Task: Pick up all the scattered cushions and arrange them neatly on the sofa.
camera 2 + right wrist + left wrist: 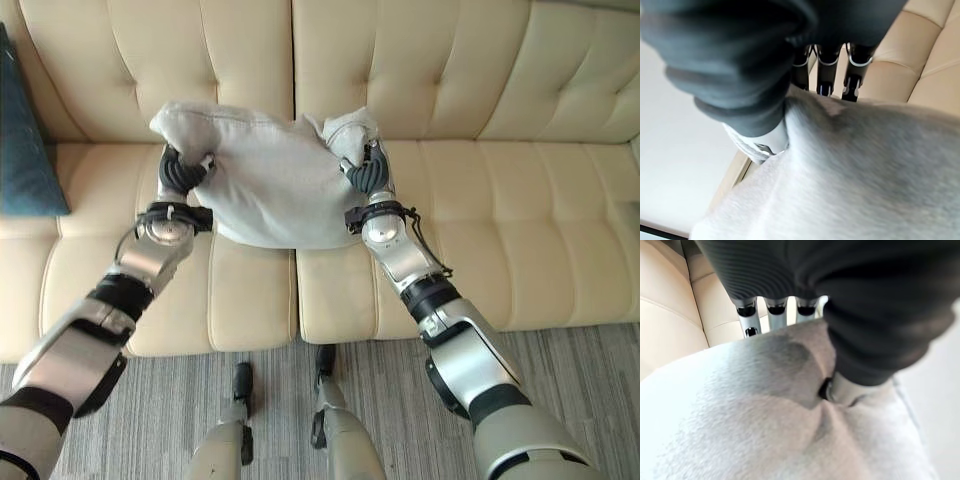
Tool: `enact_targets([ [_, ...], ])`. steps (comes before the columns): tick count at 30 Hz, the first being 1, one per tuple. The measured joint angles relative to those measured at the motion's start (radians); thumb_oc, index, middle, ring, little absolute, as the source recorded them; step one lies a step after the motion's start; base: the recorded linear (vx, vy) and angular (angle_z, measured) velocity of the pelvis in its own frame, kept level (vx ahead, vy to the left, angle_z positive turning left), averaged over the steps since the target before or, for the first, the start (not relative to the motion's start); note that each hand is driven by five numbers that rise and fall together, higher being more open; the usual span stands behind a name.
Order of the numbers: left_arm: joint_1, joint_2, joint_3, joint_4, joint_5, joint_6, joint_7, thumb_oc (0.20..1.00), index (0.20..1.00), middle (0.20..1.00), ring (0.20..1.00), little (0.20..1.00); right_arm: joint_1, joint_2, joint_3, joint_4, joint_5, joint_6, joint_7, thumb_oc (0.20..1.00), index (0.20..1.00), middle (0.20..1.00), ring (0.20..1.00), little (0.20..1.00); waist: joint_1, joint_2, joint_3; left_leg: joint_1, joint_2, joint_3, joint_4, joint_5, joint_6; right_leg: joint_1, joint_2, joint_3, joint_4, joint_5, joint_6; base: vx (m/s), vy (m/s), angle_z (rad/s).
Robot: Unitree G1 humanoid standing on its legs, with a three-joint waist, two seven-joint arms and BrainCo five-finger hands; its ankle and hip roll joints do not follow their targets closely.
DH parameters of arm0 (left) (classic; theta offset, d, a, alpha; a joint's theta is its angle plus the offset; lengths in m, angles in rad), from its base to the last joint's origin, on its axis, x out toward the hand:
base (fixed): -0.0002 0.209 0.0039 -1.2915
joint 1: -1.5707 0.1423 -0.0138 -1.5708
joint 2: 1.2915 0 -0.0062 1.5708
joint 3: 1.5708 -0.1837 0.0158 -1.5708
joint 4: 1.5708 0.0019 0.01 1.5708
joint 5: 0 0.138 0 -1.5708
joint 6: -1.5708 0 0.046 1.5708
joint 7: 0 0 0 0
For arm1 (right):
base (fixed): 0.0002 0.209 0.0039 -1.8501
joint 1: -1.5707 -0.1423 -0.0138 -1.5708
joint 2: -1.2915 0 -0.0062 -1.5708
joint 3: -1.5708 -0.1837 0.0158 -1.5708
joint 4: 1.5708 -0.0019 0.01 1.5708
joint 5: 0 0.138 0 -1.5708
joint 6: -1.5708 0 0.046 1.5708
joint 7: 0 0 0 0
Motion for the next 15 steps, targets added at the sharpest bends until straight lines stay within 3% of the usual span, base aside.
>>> enact_targets([
  [5,-0.175,0.001,-0.043,0.262,-0.015,0.010,-0.058,1.000,1.000,1.000,1.000,1.000,-0.195,-0.040,0.117,0.267,-0.001,0.033,0.037,1.000,1.000,1.000,1.000,1.000,-0.005,-0.001,0.000,0.010,0.006,0.000,-0.017,0.002,-0.003,0.003,0.004,-0.006,0.000,0.000,0.000,0.01,-0.026,0.01],
  [6,-0.193,0.001,-0.032,0.286,-0.048,0.011,-0.070,1.000,1.000,1.000,1.000,1.000,-0.221,-0.047,0.126,0.297,0.002,0.043,0.047,1.000,1.000,1.000,1.000,1.000,-0.005,0.000,0.000,0.014,0.006,0.000,-0.021,0.003,-0.004,0.006,0.004,-0.006,0.000,0.000,-0.001,0.04,-0.021,0.02],
  [7,-0.219,0.013,0.046,0.294,-0.195,0.018,-0.092,1.000,1.000,1.000,1.000,1.000,-0.272,-0.073,0.114,0.354,0.043,0.077,0.068,1.000,1.000,1.000,1.000,1.000,-0.004,0.000,0.000,0.026,0.007,-0.001,-0.028,0.005,-0.004,0.014,0.004,-0.007,0.000,0.001,-0.002,0.06,-0.011,0.03],
  [8,-0.220,0.027,0.089,0.287,-0.251,0.018,-0.096,1.000,1.000,1.000,1.000,1.000,-0.276,-0.097,0.111,0.354,0.062,0.093,0.069,1.000,1.000,1.000,1.000,1.000,-0.003,0.000,0.000,0.036,0.008,-0.001,-0.036,0.006,-0.004,0.021,0.005,-0.007,0.000,0.001,-0.002,0.08,0.005,0.03],
  [12,-0.173,0.141,0.230,0.148,-0.481,0.013,-0.090,1.000,1.000,1.000,1.000,1.000,-0.209,-0.192,-0.113,0.225,0.161,0.110,0.000,1.000,1.000,1.000,1.000,1.000,0.001,0.001,-0.001,0.099,0.007,0.001,-0.082,0.016,-0.004,0.062,0.004,-0.007,0.000,0.001,-0.002,0.07,0.026,-0.02],
  [15,0.065,0.169,0.338,-0.129,-0.528,-0.036,-0.087,1.000,1.000,1.000,1.000,1.000,0.011,-0.223,-0.301,-0.022,0.165,0.083,-0.086,1.000,1.000,1.000,1.000,1.000,0.003,0.014,-0.008,0.163,0.004,0.000,-0.088,0.016,-0.004,0.125,0.000,-0.007,0.000,-0.001,-0.002,0.08,0.063,0.07],
])
